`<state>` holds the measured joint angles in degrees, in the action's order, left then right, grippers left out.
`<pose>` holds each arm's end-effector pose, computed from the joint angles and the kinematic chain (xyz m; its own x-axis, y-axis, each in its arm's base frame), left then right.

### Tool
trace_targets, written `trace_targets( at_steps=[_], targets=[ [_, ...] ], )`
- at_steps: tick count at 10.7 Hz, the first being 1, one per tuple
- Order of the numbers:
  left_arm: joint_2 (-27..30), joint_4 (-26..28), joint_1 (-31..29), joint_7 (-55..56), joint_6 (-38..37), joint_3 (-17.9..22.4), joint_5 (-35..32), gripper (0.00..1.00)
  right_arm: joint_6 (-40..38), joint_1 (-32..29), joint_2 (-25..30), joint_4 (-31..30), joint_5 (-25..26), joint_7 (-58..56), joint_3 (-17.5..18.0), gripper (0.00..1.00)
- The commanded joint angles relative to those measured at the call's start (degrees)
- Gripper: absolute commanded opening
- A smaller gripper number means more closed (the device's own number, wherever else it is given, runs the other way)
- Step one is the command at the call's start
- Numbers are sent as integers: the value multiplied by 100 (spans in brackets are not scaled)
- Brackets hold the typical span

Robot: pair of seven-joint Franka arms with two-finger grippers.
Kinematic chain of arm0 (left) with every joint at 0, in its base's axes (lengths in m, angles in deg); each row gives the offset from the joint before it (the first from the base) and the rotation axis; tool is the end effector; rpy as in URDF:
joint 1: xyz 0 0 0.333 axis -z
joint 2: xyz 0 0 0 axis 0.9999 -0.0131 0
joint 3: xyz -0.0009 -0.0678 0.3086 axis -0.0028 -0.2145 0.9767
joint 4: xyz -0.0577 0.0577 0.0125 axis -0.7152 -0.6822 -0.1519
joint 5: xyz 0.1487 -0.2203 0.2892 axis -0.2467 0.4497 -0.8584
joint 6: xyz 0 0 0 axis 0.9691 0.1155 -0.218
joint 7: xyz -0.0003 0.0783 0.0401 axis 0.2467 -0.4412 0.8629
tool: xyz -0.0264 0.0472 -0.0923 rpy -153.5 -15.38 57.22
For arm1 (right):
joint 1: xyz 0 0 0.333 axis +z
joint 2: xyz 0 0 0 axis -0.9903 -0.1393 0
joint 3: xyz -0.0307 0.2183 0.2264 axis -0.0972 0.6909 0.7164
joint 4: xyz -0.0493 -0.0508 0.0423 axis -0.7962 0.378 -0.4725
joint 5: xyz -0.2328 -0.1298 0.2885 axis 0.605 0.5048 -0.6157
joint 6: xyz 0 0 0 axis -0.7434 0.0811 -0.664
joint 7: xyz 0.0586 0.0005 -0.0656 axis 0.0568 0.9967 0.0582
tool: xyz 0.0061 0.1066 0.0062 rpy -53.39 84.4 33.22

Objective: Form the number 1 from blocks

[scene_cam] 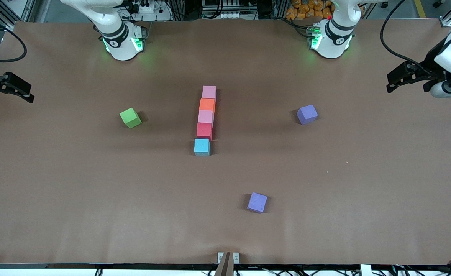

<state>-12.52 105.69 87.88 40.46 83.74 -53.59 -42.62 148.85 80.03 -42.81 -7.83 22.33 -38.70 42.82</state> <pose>0.5390 -0.0670 0.6554 0.9995 0.0095 -0.0295 0.0092 -0.9999 -0.0079 0.5449 -0.0202 0.6439 0.9998 -0.0051 0.0211 -0.0057 -0.9995 0.0313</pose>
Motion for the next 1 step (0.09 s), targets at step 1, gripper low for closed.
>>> trace_targets(
  at_steps=[1],
  targets=[
    [14,-24,-48,-124,-92,-9,68,100,51,-111,16,-34,45,-42,-19,100]
  ],
)
